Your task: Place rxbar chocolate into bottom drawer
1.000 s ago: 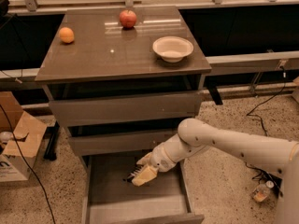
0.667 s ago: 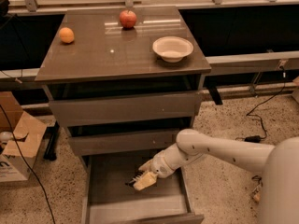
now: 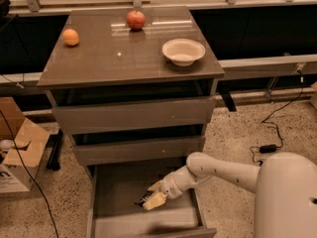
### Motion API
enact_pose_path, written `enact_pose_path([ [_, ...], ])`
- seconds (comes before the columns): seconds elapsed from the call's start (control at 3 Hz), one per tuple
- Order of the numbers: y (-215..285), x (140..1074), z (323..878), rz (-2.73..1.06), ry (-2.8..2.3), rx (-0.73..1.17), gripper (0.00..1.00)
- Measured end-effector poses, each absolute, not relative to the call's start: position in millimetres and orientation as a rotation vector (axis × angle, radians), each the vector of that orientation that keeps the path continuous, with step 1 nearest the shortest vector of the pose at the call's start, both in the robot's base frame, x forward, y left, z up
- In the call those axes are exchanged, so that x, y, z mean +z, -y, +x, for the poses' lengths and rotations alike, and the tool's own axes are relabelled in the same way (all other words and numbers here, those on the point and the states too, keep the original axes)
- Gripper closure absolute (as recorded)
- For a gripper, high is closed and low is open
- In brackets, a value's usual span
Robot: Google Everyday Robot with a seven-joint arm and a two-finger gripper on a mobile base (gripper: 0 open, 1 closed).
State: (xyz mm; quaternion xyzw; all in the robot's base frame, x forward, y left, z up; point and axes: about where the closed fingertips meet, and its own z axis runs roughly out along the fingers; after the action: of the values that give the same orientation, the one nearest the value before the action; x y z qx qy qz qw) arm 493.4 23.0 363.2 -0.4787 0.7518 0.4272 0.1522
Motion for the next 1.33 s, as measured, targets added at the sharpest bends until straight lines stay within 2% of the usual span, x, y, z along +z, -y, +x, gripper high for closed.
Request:
enact_pose_path([
  [0.33,-24.1,362.1,491.1,-1.377,-2.159,1.230,1.00],
  [1.0,-70.3,258.5,517.1,-1.269,-2.224,1.254,1.00],
  [1.33,-88.7,199.7,515.5,-1.206,-2.270,1.343,0.99],
])
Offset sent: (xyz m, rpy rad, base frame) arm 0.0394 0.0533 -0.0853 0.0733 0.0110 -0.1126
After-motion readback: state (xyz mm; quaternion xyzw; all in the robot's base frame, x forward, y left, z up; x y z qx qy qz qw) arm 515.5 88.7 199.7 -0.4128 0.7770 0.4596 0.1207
